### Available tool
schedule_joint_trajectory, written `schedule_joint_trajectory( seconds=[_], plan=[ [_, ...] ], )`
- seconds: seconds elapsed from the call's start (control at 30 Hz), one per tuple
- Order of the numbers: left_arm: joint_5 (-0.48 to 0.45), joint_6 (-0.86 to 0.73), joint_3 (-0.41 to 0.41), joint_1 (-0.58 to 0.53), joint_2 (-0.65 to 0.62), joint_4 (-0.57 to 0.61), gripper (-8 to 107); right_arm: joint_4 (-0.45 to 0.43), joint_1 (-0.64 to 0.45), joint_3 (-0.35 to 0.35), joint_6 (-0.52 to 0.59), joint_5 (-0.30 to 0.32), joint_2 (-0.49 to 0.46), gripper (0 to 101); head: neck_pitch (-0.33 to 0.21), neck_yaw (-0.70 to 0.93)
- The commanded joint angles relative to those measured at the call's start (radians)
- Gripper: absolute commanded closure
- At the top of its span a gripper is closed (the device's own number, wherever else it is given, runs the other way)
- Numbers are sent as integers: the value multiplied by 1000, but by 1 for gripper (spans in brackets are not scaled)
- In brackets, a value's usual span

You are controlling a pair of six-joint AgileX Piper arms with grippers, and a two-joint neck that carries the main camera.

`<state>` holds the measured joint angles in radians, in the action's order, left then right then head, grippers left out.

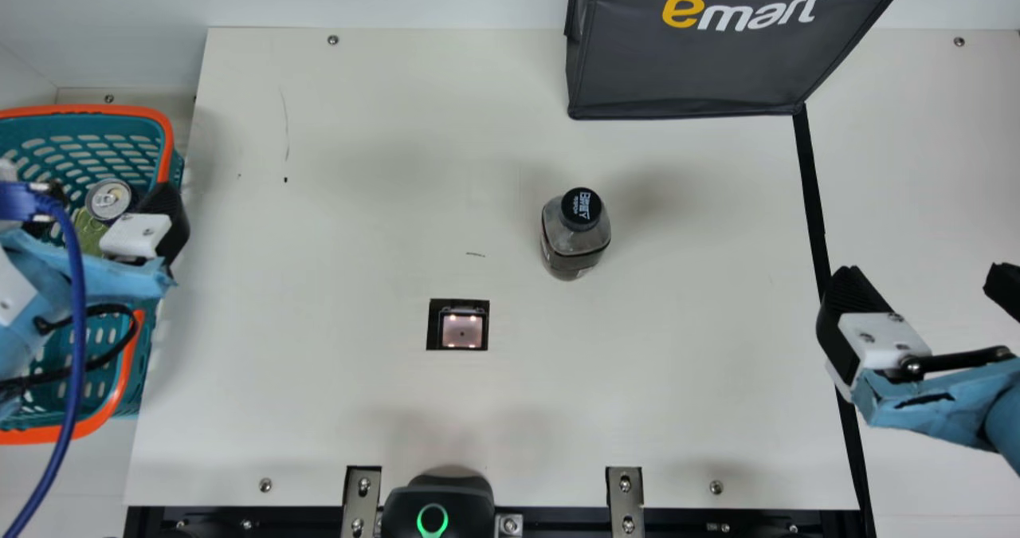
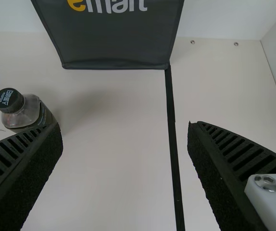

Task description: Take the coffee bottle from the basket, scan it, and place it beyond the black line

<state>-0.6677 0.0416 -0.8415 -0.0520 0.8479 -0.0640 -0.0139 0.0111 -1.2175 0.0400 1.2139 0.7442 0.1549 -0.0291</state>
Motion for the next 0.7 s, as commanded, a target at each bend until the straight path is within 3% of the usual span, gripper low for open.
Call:
schedule_joint_trajectory(
  seconds=[0.0,0.67],
  plan=[
    [-3,-5,2,10,-6,2,9,0,0,0,0,0,0,10,-17,2],
    [-24,-81,0,98,-49,71,9,0,40,-9,10,-19,34,10,-17,2]
  ],
)
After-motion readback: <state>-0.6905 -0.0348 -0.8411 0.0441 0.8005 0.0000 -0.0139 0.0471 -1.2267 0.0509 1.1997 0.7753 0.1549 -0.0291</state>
